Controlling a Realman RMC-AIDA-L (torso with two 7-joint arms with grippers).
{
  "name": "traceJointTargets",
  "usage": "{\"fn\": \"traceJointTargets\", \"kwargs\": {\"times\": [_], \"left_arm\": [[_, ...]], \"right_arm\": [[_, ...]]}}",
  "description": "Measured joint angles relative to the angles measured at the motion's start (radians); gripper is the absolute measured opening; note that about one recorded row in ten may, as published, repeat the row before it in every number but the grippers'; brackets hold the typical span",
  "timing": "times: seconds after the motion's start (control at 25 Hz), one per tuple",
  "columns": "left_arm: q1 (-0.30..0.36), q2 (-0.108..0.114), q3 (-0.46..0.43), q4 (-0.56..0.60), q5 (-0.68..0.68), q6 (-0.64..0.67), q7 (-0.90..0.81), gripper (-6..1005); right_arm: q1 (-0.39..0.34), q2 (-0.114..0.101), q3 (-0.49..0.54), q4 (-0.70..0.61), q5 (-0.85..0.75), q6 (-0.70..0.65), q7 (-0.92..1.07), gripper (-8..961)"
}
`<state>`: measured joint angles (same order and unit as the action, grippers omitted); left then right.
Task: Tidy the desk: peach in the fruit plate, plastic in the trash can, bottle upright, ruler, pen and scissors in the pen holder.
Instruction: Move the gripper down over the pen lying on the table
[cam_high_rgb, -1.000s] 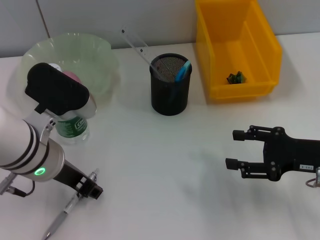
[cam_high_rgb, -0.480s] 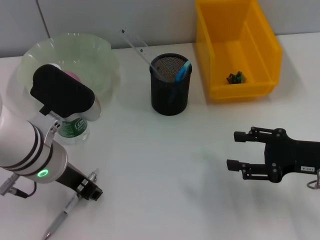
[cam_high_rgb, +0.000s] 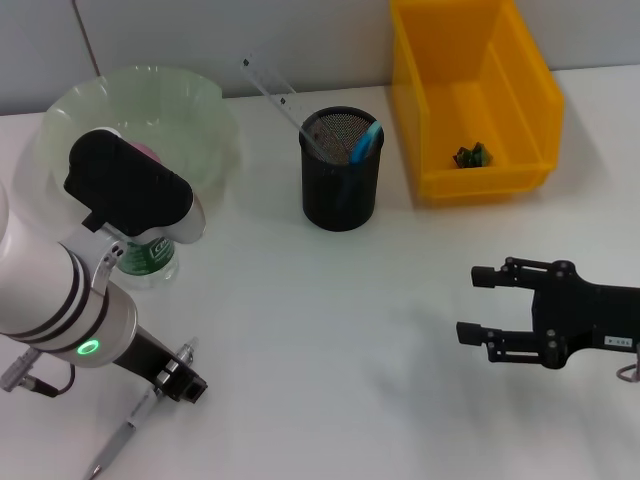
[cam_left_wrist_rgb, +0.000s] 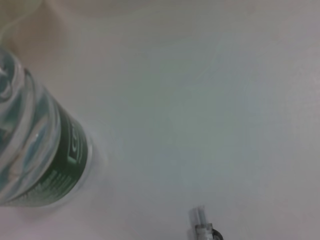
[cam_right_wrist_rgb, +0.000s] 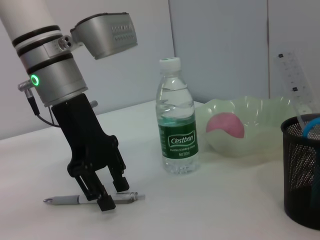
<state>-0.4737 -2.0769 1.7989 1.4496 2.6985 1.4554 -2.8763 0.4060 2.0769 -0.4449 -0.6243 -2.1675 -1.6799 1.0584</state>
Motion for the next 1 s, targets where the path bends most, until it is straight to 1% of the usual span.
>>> {"fn": "traceJointTargets", "kwargs": {"times": [1.0], "left_arm": [[-0.032, -0.001, 0.0, -0.038, -0.007, 0.011, -0.001, 534]], "right_arm": [[-0.01, 0.0, 0.0, 0.002, 0.0, 0.003, -0.014, 756]]}}
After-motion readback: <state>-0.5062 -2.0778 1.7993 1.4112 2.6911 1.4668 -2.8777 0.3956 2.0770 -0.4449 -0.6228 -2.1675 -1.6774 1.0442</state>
